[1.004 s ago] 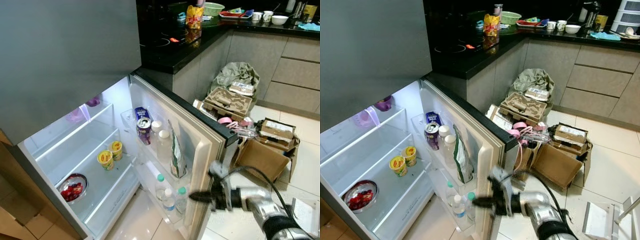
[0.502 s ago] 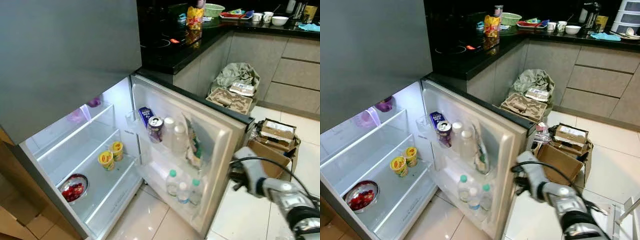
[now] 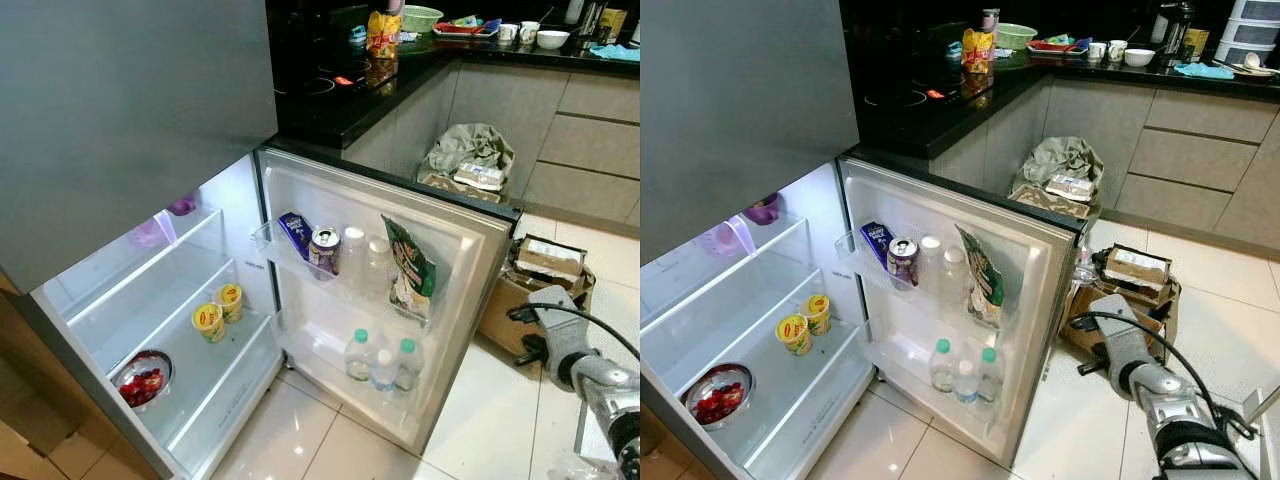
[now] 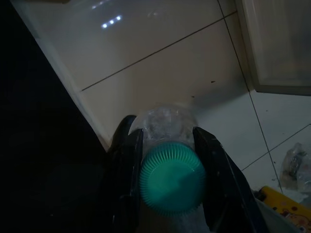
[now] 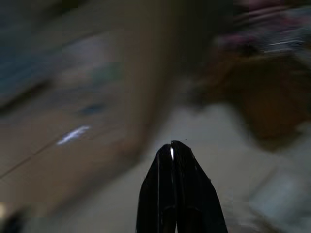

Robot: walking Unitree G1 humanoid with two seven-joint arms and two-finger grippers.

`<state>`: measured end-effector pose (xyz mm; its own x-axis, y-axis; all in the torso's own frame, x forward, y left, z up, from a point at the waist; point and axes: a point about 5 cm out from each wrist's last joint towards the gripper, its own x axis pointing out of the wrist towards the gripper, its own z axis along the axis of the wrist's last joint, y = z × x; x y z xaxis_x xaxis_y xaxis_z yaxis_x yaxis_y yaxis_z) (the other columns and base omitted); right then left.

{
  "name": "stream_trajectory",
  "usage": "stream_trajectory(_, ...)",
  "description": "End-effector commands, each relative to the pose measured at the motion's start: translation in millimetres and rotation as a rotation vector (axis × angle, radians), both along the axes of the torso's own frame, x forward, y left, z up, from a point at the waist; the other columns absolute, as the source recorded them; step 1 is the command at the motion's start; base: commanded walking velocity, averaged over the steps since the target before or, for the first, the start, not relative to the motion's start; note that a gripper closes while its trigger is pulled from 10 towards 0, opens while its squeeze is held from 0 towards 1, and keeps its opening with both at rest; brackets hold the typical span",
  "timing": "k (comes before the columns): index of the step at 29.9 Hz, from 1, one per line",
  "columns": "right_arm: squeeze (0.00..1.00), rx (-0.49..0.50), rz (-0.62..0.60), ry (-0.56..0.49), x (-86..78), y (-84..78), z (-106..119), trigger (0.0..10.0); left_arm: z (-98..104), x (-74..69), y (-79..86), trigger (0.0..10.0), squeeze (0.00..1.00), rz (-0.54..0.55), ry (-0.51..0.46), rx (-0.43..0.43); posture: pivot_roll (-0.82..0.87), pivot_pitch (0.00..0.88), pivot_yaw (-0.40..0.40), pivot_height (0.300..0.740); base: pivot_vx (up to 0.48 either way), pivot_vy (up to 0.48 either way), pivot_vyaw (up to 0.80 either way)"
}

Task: Restocking fridge

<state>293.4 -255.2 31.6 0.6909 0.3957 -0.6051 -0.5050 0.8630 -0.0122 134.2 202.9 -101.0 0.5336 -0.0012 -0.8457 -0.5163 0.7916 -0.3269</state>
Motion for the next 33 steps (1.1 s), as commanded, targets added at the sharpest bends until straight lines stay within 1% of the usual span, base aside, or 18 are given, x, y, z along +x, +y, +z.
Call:
stream_trajectory(1, 0.00, 0.038, 0.074, 0.048, -6.4, 6.1, -6, 10.0, -6, -15.1, -3.7, 10.0, 0.00, -0.008, 0.070, -0.020, -0.12, 0.000, 0.011, 0.740, 0.000, 0.000, 0.00)
stream_trajectory(2, 0.00, 0.120, 0.167, 0.073, -10.8, 21.3, -10, 10.0, -6, -15.2, -3.6, 10.0, 0.00, -0.009, 0.070, -0.020, -0.12, 0.000, 0.012, 0.740, 0.000, 0.000, 0.00)
stream_trajectory(3, 0.00, 0.120, 0.167, 0.073, -10.8, 21.3, -10, 10.0, -6, -15.2, -3.6, 10.0, 0.00, -0.009, 0.070, -0.020, -0.12, 0.000, 0.012, 0.740, 0.000, 0.000, 0.00)
stream_trajectory(4, 0.00, 0.166, 0.213, 0.056, -9.0, 32.1, -9, 10.0, -6, -15.4, -3.6, 10.0, 0.00, -0.009, 0.071, -0.020, -0.12, 0.000, 0.012, 0.740, 0.000, 0.000, 0.00)
stream_trajectory(6, 0.00, 0.186, 0.219, 0.039, -5.8, 37.1, -7, 10.0, -6, -15.5, -3.6, 10.0, 0.00, -0.010, 0.071, -0.020, -0.12, 0.000, 0.012, 0.740, 0.000, 0.000, 0.00)
stream_trajectory(11, 0.00, 0.197, 0.215, -0.032, 5.1, 48.4, 1, 10.0, -6, -15.7, -3.4, 10.0, 0.00, -0.009, 0.071, -0.021, -0.12, 0.000, 0.014, 0.740, 0.000, 0.000, 0.00)
stream_trajectory(12, 0.00, 0.185, 0.184, -0.080, 13.1, 52.4, 7, 10.0, -6, -15.8, -3.4, 10.0, 0.00, -0.009, 0.071, -0.021, -0.12, 0.000, 0.014, 0.740, 0.000, 0.000, 0.00)
stream_trajectory(13, 0.00, 0.185, 0.184, -0.080, 13.1, 52.4, 7, 10.0, -6, -15.8, -3.4, 10.0, 0.00, -0.009, 0.071, -0.021, -0.12, 0.000, 0.014, 0.740, 0.000, 0.000, 0.00)
stream_trajectory(15, 0.00, 0.150, 0.118, -0.159, 28.0, 57.5, 19, 10.0, -6, -16.0, -3.5, 10.0, 0.00, -0.007, 0.071, -0.021, -0.12, 0.000, 0.014, 0.740, 0.000, 0.000, 0.00)
stream_trajectory(16, 0.00, 0.150, 0.118, -0.159, 28.0, 57.5, 19, 10.0, -6, -16.0, -3.5, 10.0, 0.00, -0.007, 0.071, -0.021, -0.12, 0.000, 0.014, 0.740, 0.000, 0.000, 0.00)
stream_trajectory(17, 0.00, 0.129, 0.091, -0.190, 34.1, 59.1, 24, 10.0, -6, -15.9, -3.7, 10.0, 0.00, -0.007, 0.071, -0.022, -0.12, 0.000, 0.014, 0.740, 0.000, 0.000, 0.00)
stream_trajectory(22, 0.00, 0.096, 0.007, -0.220, 43.1, 56.7, 31, 10.0, -6, -16.3, -3.4, 10.0, 0.00, -0.007, 0.071, -0.022, -0.12, 0.000, 0.009, 0.740, 0.000, 0.000, 0.00)
stream_trajectory(24, 0.00, 0.047, -0.090, -0.233, 46.0, 46.3, 33, 10.0, -6, -16.4, -3.4, 10.0, 0.00, -0.008, 0.070, -0.022, -0.12, 0.000, 0.008, 0.740, 0.000, 0.000, 0.00)
stream_trajectory(25, 0.00, 0.047, -0.090, -0.233, 46.0, 46.3, 33, 10.0, -6, -16.4, -3.4, 10.0, 0.00, -0.008, 0.070, -0.022, -0.12, 0.000, 0.008, 0.740, 0.000, 0.000, 0.00)
stream_trajectory(27, 0.00, 0.016, -0.166, -0.252, 48.4, 37.8, 36, 10.0, -6, -16.5, -3.4, 10.0, 0.00, -0.009, 0.070, -0.021, -0.11, 0.000, 0.010, 0.740, 0.000, 0.000, 0.00)
stream_trajectory(28, 0.00, -0.030, -0.218, -0.270, 50.0, 30.3, 38, 10.0, -6, -16.6, -3.6, 10.0, 0.00, -0.011, 0.071, -0.019, -0.11, 0.000, 0.009, 0.740, 0.000, 0.000, 0.00)
stream_trajectory(30, 0.00, -0.043, -0.229, -0.274, 50.3, 28.6, 39, 10.0, -6, -16.6, -3.7, 10.0, 0.00, -0.012, 0.072, -0.019, -0.11, 0.000, 0.009, 0.740, 0.000, 0.000, 0.00)
stream_trajectory(33, 0.00, -0.136, -0.314, -0.283, 50.4, 15.2, 41, 10.0, -6, -16.8, -3.0, 10.0, 0.00, -0.011, 0.072, -0.017, -0.11, 0.000, 0.007, 0.740, 0.000, 0.000, 0.00)
